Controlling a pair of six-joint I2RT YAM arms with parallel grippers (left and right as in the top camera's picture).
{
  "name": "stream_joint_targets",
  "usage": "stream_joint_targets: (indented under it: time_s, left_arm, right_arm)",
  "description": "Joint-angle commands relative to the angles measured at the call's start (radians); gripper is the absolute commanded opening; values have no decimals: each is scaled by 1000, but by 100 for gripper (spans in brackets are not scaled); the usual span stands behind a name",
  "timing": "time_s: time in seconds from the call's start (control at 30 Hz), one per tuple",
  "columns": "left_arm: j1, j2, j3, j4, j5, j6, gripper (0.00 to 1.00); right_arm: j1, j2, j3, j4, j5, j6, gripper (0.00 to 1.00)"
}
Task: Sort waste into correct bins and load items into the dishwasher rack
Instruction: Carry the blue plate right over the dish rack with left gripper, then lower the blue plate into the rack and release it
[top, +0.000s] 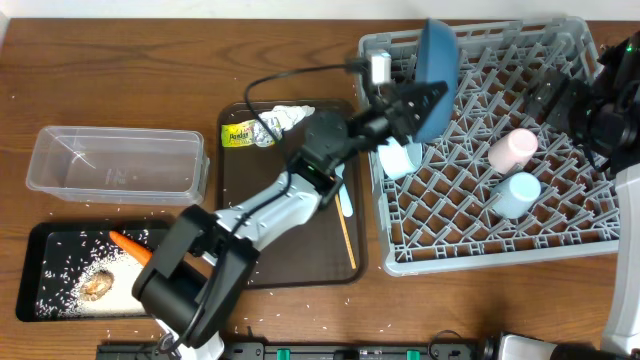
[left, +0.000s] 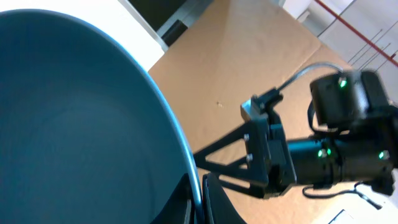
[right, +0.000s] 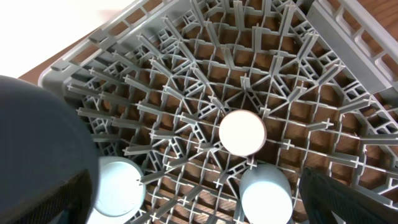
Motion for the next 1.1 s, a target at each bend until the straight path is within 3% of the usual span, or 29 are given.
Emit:
stream_joint_targets:
  time_s: [0.0, 0.2, 0.4, 0.53, 0.87, 1.07]
  left_arm:
    - [-29, 2, 23, 19, -69, 56, 6]
    - [-59, 46, 23, 16, -94, 48, 6]
    - [-92, 104, 23, 31, -243, -111, 6]
    - [-109, 112, 23, 35, -315, -121, 6]
    - [-117, 112, 24, 66, -314, -121, 6]
    - [-127, 112, 24, 172, -296, -122, 6]
  right_arm:
    - [-15, -18, 3, -7, 0, 13, 99]
    - [-15, -18, 3, -17, 0, 13, 99]
    - [-15, -18, 3, -42, 1, 10, 99]
    - [-15, -18, 3, -53, 5, 10, 99]
    - [-15, -18, 3, -53, 31, 6, 99]
    - [-15, -18, 3, -52, 31, 6, 99]
